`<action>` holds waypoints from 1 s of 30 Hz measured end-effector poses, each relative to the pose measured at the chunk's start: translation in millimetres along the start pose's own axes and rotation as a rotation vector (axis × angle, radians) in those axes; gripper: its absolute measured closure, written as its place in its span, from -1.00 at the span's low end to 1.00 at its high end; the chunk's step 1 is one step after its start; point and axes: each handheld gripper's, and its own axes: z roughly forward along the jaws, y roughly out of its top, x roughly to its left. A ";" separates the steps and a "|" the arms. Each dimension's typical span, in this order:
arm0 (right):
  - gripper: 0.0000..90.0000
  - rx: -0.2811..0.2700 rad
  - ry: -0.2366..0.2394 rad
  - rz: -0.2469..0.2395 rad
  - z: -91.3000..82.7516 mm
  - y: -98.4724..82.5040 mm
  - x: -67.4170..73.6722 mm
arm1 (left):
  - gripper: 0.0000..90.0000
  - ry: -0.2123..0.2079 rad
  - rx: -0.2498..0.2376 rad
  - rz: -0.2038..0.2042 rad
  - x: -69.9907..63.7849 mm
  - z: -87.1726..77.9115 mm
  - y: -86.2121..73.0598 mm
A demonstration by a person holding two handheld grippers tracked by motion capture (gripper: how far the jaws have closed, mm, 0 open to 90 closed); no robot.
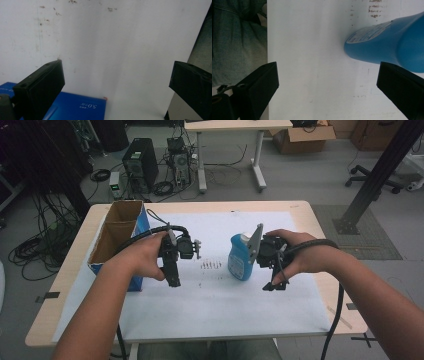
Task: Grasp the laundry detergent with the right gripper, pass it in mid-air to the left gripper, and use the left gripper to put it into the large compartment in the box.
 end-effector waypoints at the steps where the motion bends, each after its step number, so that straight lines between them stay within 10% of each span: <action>1: -0.90 -0.006 -0.005 0.018 0.8 -2.0 1.7 | -1.00 0.002 -0.003 0.004 -2.6 -1.2 -0.7; 30: -0.89 -0.026 -0.060 0.228 18.6 -27.8 11.7 | -1.00 0.020 0.012 0.053 -25.1 -9.0 1.1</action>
